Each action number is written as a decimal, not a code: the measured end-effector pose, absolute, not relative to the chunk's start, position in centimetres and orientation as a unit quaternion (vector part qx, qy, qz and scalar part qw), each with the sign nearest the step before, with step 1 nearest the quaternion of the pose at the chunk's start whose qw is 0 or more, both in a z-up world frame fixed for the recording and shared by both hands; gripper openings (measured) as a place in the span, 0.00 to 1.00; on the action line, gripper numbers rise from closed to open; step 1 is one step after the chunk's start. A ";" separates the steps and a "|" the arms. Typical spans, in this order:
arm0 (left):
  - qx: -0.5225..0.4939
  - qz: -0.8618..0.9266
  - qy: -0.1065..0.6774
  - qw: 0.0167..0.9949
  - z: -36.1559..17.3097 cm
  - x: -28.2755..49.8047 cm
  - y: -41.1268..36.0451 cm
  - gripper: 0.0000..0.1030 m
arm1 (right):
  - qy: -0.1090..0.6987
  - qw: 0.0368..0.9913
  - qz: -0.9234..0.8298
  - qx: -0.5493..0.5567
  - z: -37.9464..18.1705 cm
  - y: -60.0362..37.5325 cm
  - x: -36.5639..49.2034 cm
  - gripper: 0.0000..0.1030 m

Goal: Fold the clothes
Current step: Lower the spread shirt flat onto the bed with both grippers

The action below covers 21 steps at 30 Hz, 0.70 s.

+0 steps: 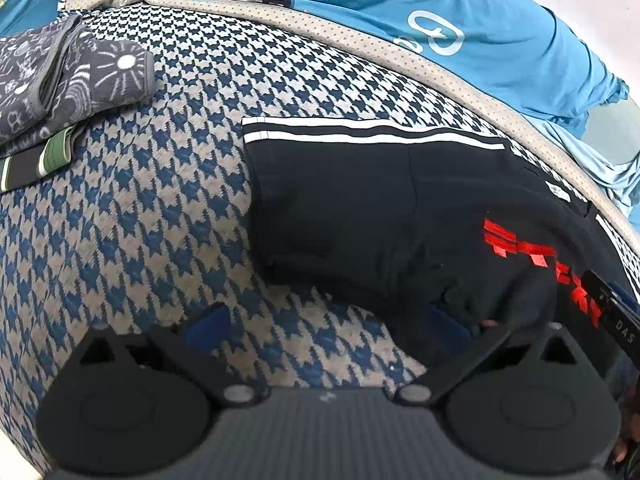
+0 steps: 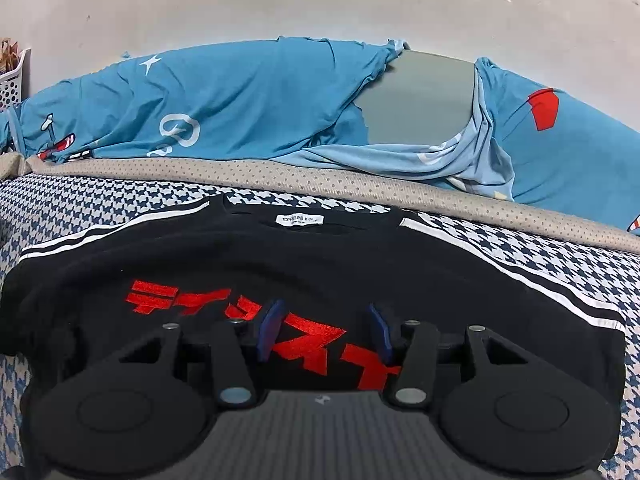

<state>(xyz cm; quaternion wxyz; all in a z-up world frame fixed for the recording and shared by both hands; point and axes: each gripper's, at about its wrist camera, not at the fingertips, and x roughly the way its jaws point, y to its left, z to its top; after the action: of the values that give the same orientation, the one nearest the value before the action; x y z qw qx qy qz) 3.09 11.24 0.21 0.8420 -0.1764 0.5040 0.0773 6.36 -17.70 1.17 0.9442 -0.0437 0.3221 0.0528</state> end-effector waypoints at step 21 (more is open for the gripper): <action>-0.188 0.093 0.514 0.832 -0.4 3.5 12.0 1.00 | 0.330 0.938 0.094 0.041 2.6 -18.0 7.6 0.46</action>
<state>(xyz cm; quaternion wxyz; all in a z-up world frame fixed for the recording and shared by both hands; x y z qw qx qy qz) 3.55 12.00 -0.37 0.8318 -0.1880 0.5141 0.0927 7.61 -18.03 2.57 0.9383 0.0414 0.3300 0.0943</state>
